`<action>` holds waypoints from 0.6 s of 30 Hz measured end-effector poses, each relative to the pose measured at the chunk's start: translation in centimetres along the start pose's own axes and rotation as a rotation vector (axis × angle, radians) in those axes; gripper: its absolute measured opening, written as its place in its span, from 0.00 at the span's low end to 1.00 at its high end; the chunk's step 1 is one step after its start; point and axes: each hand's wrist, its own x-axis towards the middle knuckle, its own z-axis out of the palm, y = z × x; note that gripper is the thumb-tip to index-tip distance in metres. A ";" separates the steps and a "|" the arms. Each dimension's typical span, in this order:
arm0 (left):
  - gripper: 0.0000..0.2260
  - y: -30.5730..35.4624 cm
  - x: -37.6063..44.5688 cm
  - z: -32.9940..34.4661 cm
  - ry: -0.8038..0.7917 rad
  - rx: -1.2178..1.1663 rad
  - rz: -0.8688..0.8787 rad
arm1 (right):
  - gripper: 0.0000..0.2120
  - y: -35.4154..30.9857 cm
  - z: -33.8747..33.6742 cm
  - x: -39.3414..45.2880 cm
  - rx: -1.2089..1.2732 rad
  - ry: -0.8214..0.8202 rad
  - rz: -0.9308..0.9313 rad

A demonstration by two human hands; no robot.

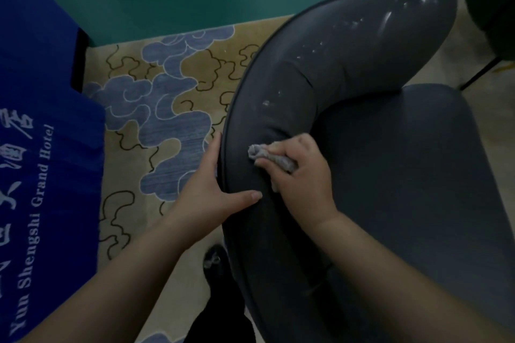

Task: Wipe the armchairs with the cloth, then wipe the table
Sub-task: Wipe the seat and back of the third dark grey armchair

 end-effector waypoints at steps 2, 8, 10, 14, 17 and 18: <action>0.48 0.4 0.7 -0.3 -0.010 -0.003 -0.001 | 0.09 -0.3 0.3 2.8 -0.040 0.017 -0.018; 0.47 2.1 4.9 -1.5 -0.095 0.019 0.056 | 0.12 -0.1 1.6 10.8 -0.187 0.207 0.003; 0.46 2.6 6.5 -2.0 -0.122 0.016 0.085 | 0.09 0.1 1.7 7.9 -0.113 0.208 0.058; 0.48 4.2 9.6 -3.3 -0.225 0.128 0.105 | 0.09 -0.3 1.9 4.6 -0.097 0.170 0.039; 0.53 5.0 11.3 -4.3 -0.302 0.181 0.071 | 0.13 -0.2 1.7 10.8 -0.254 0.225 0.052; 0.54 5.3 11.8 -4.5 -0.322 0.199 0.075 | 0.12 -0.2 1.6 13.1 -0.310 0.273 0.068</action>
